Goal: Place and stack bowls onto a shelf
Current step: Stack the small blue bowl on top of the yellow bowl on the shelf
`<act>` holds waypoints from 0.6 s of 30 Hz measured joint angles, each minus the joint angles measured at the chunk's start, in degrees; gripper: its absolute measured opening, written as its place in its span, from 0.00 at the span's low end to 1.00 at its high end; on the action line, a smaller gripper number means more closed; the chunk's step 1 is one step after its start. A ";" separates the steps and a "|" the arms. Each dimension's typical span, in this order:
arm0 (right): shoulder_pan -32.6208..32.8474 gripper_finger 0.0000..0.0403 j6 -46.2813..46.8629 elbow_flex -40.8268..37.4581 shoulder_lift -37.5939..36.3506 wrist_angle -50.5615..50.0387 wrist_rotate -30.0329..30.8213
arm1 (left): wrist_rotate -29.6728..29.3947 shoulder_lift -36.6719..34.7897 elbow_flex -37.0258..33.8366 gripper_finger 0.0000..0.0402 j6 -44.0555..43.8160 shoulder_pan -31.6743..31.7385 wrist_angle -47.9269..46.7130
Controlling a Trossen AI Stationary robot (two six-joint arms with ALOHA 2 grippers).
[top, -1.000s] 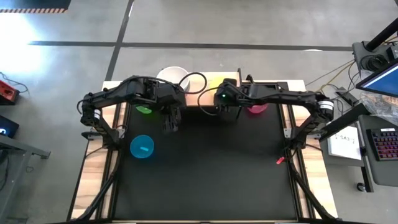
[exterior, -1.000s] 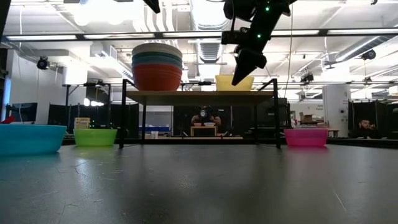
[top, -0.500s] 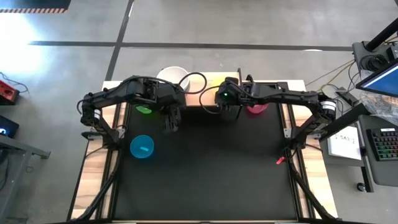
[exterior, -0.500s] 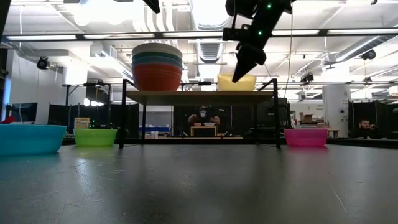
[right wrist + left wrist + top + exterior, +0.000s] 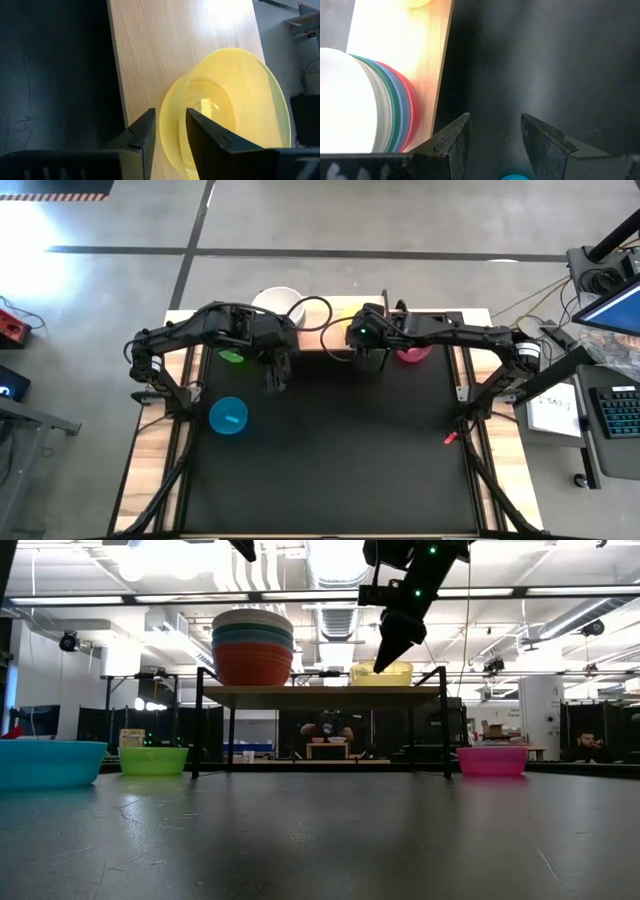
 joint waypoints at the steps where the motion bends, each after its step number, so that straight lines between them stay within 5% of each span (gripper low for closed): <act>1: 0.00 0.25 0.30 0.00 -0.22 -0.04 -0.01 | 0.01 0.00 0.00 0.39 -0.12 0.01 0.01; 11: 0.00 0.28 3.66 2.68 -3.58 -1.52 0.01 | 1.45 0.00 0.00 0.39 -2.11 -0.03 -0.53; 18: 0.00 0.28 13.56 6.11 -4.69 -13.89 0.01 | 2.37 -0.68 -3.37 0.39 -8.74 -1.66 -1.41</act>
